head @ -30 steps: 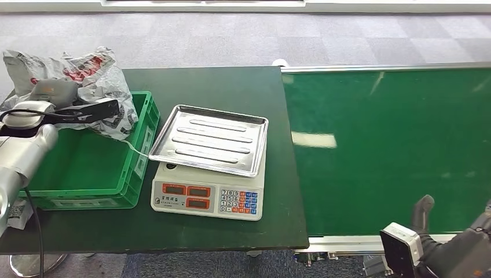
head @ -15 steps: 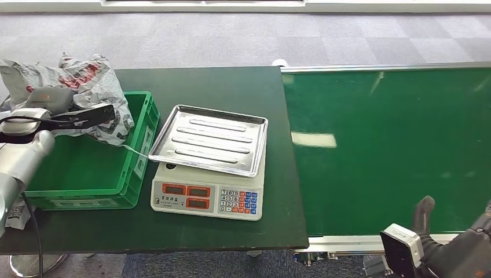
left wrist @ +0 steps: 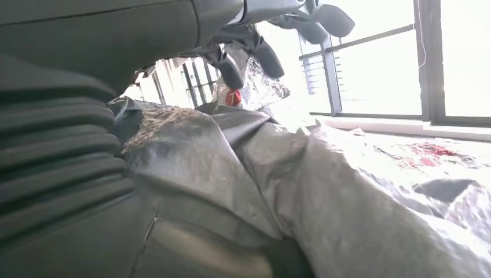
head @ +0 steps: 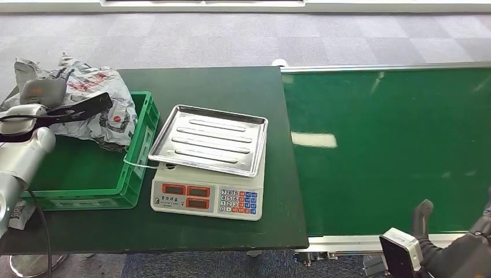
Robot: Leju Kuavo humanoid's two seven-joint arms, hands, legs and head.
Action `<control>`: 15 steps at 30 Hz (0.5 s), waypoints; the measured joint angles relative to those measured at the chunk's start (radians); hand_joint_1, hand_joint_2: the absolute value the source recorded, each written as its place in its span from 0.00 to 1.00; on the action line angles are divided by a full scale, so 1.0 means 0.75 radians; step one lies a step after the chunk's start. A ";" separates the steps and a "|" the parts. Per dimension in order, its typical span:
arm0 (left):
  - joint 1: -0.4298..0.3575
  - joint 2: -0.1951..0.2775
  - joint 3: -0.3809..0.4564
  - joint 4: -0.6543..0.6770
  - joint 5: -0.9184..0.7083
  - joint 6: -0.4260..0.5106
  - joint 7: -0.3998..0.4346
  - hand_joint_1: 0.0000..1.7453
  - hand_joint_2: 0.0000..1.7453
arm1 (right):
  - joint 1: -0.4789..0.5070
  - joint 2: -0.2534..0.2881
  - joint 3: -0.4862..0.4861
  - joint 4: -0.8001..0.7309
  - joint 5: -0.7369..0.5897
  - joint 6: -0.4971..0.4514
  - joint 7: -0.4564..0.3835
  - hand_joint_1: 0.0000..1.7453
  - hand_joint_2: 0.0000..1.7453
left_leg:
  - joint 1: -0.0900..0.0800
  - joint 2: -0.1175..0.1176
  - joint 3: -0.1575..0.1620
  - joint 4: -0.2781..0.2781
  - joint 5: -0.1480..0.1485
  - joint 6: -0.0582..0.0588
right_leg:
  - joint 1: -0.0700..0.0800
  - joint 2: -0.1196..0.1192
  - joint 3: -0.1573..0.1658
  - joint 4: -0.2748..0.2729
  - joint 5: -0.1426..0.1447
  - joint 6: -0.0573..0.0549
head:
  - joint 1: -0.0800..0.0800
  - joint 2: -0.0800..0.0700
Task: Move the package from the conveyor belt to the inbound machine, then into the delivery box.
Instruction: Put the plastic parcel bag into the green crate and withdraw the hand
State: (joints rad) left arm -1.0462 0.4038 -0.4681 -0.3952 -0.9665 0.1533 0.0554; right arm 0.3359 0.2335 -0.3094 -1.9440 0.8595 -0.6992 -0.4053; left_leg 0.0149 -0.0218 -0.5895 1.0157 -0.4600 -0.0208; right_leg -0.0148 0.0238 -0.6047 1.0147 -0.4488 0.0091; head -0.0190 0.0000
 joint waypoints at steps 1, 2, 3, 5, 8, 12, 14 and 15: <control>0.002 -0.001 0.012 -0.007 0.011 0.014 -0.004 0.00 0.00 | 0.002 0.000 0.000 0.000 -0.001 0.000 -0.002 0.00 1.00 | 0.000 0.000 0.000 0.000 0.000 0.000 | 0.000 0.000 0.000 0.000 0.000 0.000 | 0.000 0.000; 0.006 -0.003 0.028 -0.016 0.028 0.032 -0.012 0.00 0.00 | 0.003 0.000 0.000 0.000 -0.002 0.000 -0.004 0.00 1.00 | 0.000 0.000 0.000 0.000 0.000 0.000 | 0.000 0.000 0.000 0.000 0.000 0.000 | 0.000 0.000; 0.010 -0.004 0.047 -0.028 0.050 0.052 -0.022 0.00 0.00 | 0.006 0.000 0.000 -0.002 -0.004 0.000 -0.006 0.00 1.00 | 0.000 0.000 0.000 0.000 0.000 0.000 | 0.000 0.000 0.000 0.000 0.000 0.000 | 0.000 0.000; 0.021 -0.006 0.100 -0.063 0.113 0.092 -0.048 0.00 0.00 | 0.014 0.001 0.000 -0.007 -0.006 0.000 -0.009 0.00 1.00 | 0.000 0.000 0.000 0.000 0.000 0.000 | 0.000 0.000 0.000 0.000 0.000 0.000 | 0.000 0.000; 0.056 -0.007 0.198 -0.156 0.186 0.184 -0.074 0.00 0.00 | 0.023 0.007 0.000 -0.019 -0.005 0.000 -0.012 0.00 1.00 | 0.000 0.001 0.000 0.000 0.000 0.000 | 0.000 0.001 -0.001 0.000 0.000 0.000 | 0.000 0.000; 0.118 -0.017 0.320 -0.335 0.272 0.315 -0.107 0.00 0.00 | 0.026 0.027 0.000 -0.033 0.006 0.000 -0.017 0.00 1.00 | 0.000 0.001 0.000 0.000 0.000 0.000 | 0.000 0.001 -0.001 0.000 0.000 0.000 | 0.000 0.000; 0.142 -0.022 0.369 -0.414 0.299 0.346 -0.120 0.00 0.00 | 0.026 0.036 0.000 -0.039 0.012 0.000 -0.017 0.00 1.00 | 0.000 0.001 0.000 0.000 0.000 0.000 | 0.000 0.001 -0.001 0.000 0.000 0.000 | 0.000 0.000; 0.154 -0.024 0.388 -0.449 0.312 0.363 -0.129 0.00 0.00 | 0.027 0.040 0.000 -0.041 0.014 0.000 -0.017 0.00 1.00 | 0.000 0.001 0.000 0.000 0.000 0.000 | 0.000 0.001 -0.001 0.000 0.000 0.000 | 0.000 0.000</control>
State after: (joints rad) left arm -0.9310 0.3859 -0.1771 -0.7319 -0.7327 0.4257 -0.0415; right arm 0.3560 0.2633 -0.3095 -1.9747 0.8702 -0.6993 -0.4178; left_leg 0.0148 -0.0210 -0.5897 1.0156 -0.4602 -0.0209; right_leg -0.0149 0.0246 -0.6053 1.0147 -0.4489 0.0091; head -0.0189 0.0000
